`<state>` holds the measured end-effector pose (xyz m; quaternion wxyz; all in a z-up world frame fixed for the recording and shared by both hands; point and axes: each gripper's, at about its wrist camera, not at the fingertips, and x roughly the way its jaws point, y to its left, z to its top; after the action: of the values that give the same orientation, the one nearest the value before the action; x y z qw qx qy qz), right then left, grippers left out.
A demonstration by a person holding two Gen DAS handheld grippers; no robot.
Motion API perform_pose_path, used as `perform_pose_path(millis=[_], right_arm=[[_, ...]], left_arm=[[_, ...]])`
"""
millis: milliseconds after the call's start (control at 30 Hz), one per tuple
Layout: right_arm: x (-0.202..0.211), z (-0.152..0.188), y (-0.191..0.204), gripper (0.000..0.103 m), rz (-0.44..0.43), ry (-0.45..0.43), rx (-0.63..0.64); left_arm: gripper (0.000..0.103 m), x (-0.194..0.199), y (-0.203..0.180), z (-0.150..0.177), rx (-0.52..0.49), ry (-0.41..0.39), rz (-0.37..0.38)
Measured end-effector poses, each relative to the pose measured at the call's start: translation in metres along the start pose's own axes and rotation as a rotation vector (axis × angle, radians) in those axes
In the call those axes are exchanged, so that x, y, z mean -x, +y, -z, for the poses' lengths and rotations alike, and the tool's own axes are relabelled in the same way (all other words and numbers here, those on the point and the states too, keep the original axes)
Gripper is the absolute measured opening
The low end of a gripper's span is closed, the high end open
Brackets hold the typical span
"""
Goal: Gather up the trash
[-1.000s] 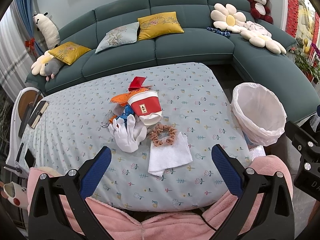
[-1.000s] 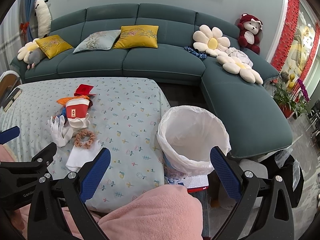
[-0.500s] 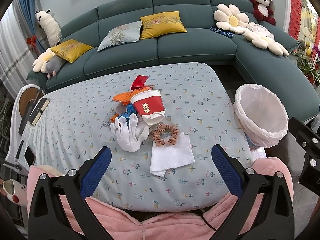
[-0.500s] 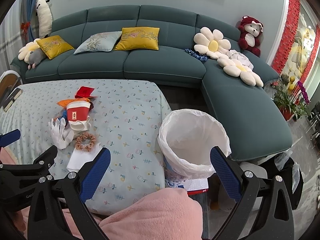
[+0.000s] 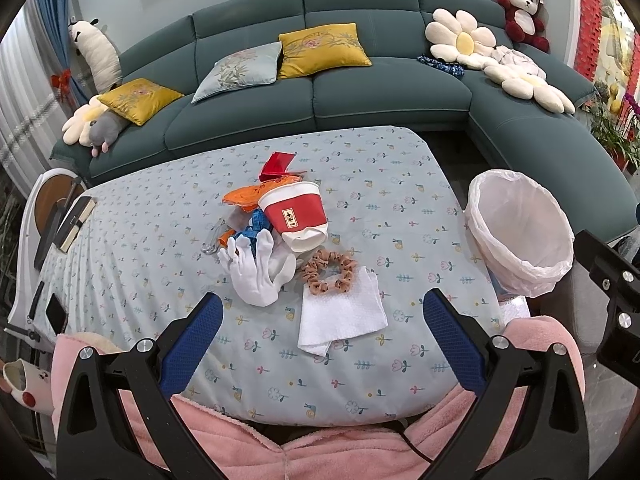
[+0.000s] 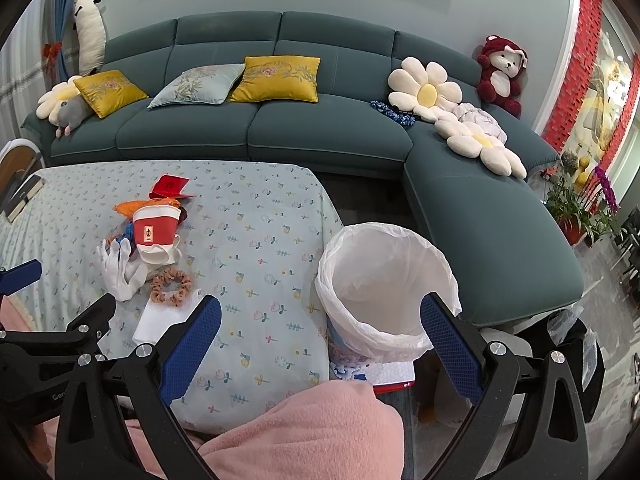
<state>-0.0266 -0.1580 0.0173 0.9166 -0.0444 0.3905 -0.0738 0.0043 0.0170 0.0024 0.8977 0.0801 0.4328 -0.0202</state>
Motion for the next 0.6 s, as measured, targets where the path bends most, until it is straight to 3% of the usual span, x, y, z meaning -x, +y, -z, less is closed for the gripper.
perform_pose_path(millis=[600], right_arm=[[-0.005,-0.002,0.006,0.096,-0.008,-0.029,-0.03]], left_arm=[[0.096,-0.008,0.016,-0.007,0.018,-0.04,0.062]])
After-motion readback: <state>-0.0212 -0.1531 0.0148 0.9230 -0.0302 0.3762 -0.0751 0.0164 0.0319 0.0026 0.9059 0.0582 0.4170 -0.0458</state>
